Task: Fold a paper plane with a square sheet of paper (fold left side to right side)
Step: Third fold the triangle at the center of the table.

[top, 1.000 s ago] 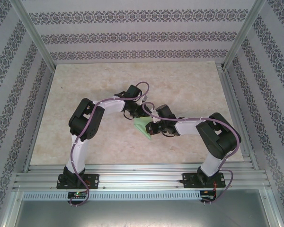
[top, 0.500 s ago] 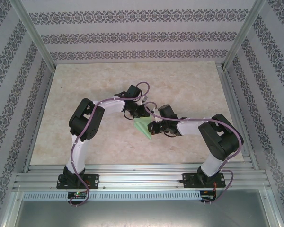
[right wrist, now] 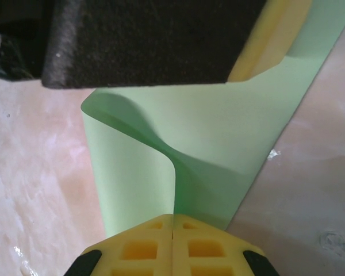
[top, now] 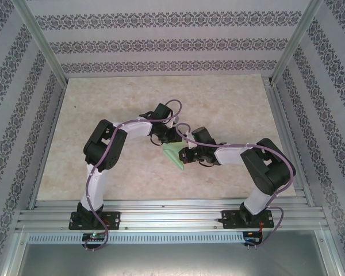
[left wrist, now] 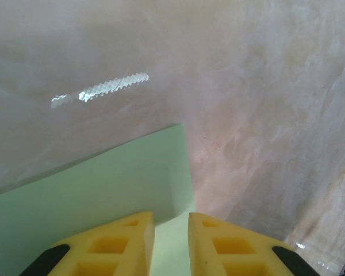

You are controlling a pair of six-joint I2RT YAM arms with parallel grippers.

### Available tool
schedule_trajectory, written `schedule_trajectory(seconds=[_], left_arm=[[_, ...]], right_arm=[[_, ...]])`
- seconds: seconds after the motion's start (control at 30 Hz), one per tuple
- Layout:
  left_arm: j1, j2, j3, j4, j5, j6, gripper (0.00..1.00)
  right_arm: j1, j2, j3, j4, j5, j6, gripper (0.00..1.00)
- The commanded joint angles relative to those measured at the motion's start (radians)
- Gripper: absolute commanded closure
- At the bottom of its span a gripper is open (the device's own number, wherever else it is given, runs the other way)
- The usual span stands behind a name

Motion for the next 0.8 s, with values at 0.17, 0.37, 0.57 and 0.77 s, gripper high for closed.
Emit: schedule_trajectory(seconds=[0.17, 0.37, 0.57, 0.77], left_arm=[[-0.023, 0.042, -0.007, -0.030, -0.014, 0.021, 0.75], [-0.023, 0.039, -0.010, -0.028, -0.015, 0.019, 0.75], [-0.023, 0.034, -0.009, -0.027, -0.012, 0.017, 0.75], [-0.012, -0.027, 0.004, -0.046, -0.004, 0.025, 0.67]], right_arm=[[0.006, 0.020, -0.005, 0.017, 0.008, 0.014, 0.98], [0.007, 0.014, -0.020, 0.001, 0.034, 0.009, 0.98], [0.007, 0.028, -0.015, -0.019, 0.046, 0.000, 0.98], [0.017, 0.072, 0.001, -0.060, 0.055, -0.018, 0.98]])
